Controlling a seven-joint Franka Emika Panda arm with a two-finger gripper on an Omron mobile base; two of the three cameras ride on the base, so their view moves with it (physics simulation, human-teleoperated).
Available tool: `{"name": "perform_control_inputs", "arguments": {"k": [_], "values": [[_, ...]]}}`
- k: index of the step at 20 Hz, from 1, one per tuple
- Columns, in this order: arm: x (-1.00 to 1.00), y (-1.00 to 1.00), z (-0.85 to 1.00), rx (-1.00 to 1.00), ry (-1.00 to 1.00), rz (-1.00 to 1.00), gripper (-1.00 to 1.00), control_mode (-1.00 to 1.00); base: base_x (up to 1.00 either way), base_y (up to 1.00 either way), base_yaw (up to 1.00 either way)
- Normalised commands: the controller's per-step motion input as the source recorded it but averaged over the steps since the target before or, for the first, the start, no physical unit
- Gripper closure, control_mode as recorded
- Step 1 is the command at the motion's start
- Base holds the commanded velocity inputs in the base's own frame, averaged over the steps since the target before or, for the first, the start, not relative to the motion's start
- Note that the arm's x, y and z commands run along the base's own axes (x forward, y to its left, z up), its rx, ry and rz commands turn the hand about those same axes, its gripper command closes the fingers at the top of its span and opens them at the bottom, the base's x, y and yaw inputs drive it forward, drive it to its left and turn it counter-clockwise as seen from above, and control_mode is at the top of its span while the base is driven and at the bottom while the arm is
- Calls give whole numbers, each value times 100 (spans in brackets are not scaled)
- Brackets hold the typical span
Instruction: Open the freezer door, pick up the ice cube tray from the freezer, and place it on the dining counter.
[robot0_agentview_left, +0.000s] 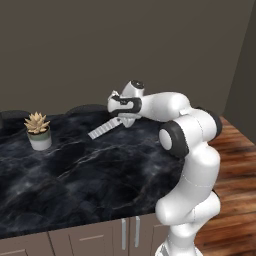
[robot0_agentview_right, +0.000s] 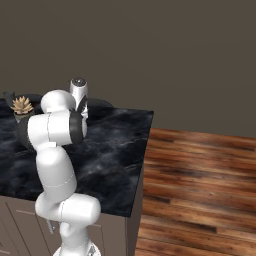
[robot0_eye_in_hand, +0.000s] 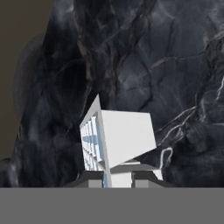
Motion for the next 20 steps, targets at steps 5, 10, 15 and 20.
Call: {"name": "perform_control_inputs", "arguments": {"k": [5,10,15,20], "values": [[-3,0,-40,-5,-1,0,100,-100,0,0,0],[-5,-1,-30,0,0,0,100,-100,0,0,0],[-6,-5,-30,0,0,0,100,-100,0,0,0],[-11,-1,-41,0,0,0,100,-100,0,0,0]]}}
